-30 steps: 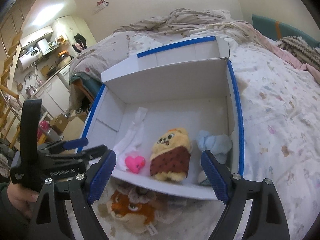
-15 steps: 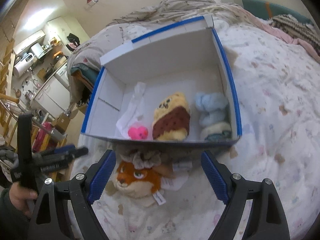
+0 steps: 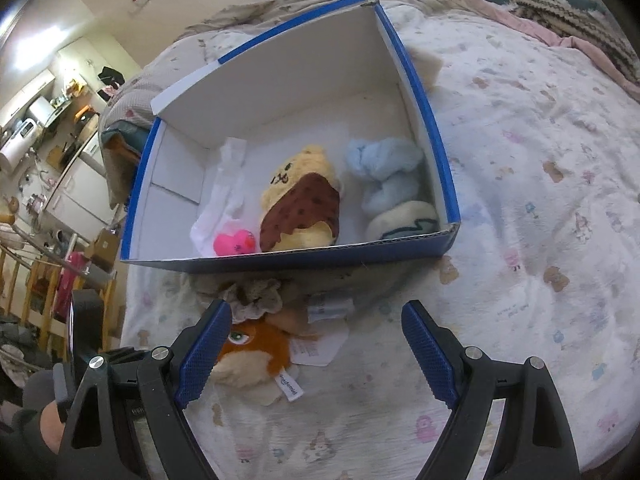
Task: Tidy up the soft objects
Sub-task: 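Grasp the beige translucent item beside the fox plush with the left tool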
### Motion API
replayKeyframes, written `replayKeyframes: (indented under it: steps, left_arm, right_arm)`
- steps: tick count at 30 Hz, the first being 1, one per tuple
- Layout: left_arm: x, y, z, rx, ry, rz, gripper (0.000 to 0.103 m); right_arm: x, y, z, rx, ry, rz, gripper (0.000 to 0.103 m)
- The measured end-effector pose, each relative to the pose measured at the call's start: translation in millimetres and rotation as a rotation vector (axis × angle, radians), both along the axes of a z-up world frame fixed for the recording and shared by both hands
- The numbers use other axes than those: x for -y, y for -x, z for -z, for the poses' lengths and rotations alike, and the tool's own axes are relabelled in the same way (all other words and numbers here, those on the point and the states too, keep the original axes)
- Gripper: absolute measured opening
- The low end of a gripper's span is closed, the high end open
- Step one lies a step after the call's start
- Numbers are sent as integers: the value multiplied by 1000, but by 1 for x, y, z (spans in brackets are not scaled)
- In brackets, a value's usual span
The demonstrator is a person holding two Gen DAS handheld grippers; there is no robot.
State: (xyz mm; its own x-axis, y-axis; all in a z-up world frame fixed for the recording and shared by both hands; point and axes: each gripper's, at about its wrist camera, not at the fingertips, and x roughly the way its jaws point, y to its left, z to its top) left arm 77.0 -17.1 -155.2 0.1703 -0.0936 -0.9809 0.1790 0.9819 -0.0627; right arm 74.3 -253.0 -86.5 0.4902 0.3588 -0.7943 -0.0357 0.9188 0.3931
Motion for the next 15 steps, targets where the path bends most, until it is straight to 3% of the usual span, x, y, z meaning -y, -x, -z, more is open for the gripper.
replayKeyframes:
  steps: [10, 12, 13, 15]
  left_arm:
    - [21, 22, 10, -12, -51, 134, 48]
    - [22, 24, 9, -1, -54, 142, 35]
    - [22, 25, 8, 10, -67, 143, 19]
    - [28, 26, 9, 9, -56, 138, 17]
  right_arm:
    - [-6, -2, 2, 3, 45, -37, 92]
    - [-7, -3, 3, 5, 50, -40, 92]
    - [-8, -3, 3, 4, 55, -43, 92]
    - [-9, -3, 4, 0, 64, -47, 92]
